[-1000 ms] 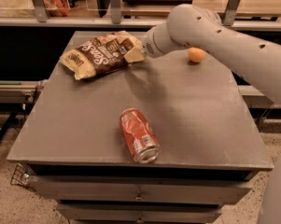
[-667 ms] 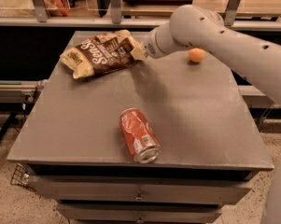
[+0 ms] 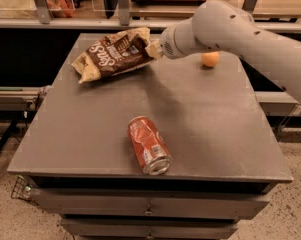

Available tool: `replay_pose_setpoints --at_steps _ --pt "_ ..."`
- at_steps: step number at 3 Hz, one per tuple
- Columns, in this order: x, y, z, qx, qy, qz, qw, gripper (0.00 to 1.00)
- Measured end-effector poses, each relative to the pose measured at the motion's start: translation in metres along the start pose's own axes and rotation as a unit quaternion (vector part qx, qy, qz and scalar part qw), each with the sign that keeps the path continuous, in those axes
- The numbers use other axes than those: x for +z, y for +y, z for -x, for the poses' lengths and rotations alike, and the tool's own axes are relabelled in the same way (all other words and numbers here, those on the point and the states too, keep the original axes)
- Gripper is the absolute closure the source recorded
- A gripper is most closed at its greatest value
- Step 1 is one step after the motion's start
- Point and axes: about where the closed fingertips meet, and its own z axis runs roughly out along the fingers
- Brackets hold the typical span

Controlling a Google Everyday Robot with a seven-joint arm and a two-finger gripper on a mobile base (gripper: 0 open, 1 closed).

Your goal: Pick brown chip bag

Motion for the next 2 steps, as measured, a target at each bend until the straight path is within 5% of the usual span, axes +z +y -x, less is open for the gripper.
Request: replay_pose_setpoints --at_steps 1,2 --pt "-0.05 -0.007 0.037 -0.007 -0.056 -0.019 0.9982 1.0" --pt "-0.121 -0.019 0.081 -0.03 -0.114 -0.046 0.9919 1.0"
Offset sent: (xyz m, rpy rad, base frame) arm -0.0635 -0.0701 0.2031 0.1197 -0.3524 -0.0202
